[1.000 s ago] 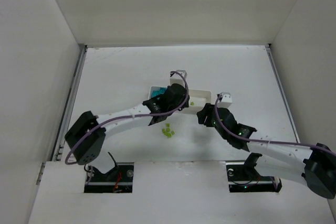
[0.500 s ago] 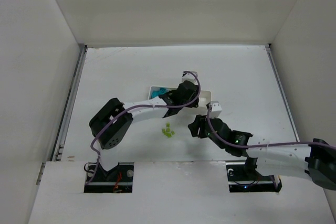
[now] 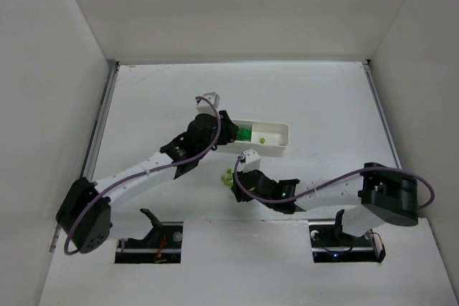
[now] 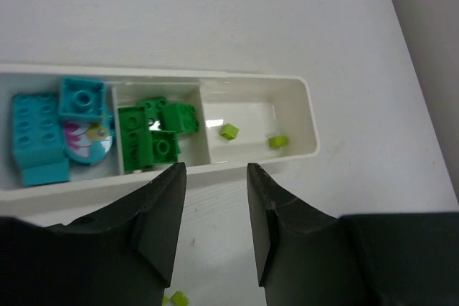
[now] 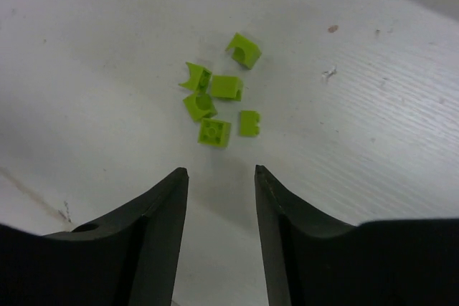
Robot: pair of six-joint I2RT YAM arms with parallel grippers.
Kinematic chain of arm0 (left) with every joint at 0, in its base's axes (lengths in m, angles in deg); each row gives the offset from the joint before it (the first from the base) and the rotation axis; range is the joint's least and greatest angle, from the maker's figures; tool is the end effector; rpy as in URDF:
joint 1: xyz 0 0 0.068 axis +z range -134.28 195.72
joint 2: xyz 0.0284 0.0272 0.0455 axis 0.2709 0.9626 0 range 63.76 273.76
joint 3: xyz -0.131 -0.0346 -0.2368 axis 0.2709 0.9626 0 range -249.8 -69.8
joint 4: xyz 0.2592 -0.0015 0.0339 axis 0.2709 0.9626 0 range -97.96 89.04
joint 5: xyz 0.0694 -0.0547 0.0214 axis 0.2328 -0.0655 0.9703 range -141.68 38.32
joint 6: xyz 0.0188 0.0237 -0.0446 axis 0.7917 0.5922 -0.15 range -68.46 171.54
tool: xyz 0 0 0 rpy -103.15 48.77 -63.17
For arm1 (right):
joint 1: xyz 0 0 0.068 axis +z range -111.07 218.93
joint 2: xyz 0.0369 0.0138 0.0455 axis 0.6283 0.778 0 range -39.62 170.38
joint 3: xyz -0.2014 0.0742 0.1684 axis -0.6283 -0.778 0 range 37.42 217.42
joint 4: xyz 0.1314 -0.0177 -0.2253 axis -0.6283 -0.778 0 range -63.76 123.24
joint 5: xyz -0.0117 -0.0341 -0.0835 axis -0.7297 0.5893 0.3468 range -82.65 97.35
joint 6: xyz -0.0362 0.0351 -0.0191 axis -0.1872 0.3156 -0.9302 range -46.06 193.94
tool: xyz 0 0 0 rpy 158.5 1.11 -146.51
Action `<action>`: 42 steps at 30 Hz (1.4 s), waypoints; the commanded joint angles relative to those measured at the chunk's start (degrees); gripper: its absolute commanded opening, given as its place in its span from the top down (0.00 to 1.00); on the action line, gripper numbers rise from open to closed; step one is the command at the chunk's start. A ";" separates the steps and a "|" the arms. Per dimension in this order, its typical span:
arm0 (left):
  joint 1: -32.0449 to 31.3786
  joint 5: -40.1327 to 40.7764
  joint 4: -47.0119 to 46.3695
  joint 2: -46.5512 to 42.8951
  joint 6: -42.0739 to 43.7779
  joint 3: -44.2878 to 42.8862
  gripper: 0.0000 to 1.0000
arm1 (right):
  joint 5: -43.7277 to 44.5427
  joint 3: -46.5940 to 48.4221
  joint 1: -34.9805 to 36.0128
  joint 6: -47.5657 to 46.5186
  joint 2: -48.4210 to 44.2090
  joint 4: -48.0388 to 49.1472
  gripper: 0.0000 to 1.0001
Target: Sort the legos into containers by color
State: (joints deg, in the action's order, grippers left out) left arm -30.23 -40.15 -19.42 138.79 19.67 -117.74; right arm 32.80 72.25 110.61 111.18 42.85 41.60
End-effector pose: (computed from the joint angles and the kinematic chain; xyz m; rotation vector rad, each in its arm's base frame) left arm 0.2151 -0.2122 0.2811 0.0885 1.9053 -0.7569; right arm 0.1016 0.2583 0.1674 -0.4314 2.1957 0.5659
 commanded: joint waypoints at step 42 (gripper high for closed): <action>-14.91 11.76 16.12 -9.46 -16.46 17.53 0.63 | 2.94 8.15 -30.24 -9.99 -4.16 1.39 0.40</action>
State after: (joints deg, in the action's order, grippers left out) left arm -44.40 -31.56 -1.68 128.69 4.61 -97.50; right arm 35.42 79.03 80.25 101.71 41.37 40.16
